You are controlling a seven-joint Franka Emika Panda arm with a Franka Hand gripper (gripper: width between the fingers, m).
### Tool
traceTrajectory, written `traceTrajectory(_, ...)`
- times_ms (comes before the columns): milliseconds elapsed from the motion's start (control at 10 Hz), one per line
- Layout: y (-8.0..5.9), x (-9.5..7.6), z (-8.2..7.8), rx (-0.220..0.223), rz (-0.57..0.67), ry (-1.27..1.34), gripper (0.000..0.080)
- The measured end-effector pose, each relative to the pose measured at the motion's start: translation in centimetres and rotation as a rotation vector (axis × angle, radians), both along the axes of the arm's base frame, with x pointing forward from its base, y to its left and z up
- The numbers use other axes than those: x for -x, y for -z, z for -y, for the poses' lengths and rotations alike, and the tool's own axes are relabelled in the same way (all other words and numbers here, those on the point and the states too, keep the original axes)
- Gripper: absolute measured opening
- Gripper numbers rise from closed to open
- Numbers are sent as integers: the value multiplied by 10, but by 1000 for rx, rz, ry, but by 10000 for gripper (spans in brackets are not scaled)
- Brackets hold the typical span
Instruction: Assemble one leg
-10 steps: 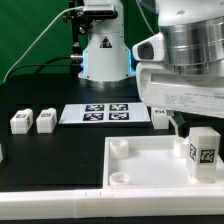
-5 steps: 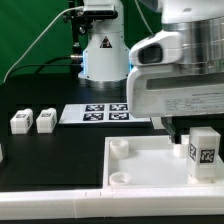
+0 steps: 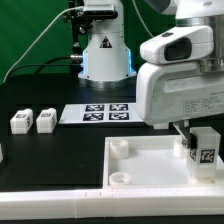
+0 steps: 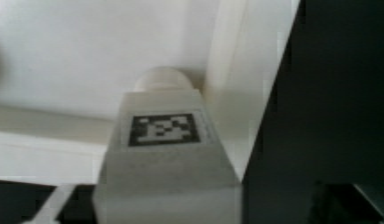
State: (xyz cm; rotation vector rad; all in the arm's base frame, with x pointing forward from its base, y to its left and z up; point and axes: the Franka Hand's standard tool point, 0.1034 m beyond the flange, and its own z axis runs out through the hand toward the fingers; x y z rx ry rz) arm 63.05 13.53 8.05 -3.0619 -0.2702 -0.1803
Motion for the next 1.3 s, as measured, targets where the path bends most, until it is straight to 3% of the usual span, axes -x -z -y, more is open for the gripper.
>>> traceTrajectory(100, 0, -1, 2, -17, -10, 131, 423)
traceTrajectory(200, 0, -1, 3, -30, -18, 238, 320)
traceTrajectory(500, 1, -1, 8, -70, -44, 511, 320)
traceTrajectory(900, 2, -7, 23, -228, -100, 1096, 320)
traceTrajectory(1300, 3, -4, 18, -282, -167, 1497, 320)
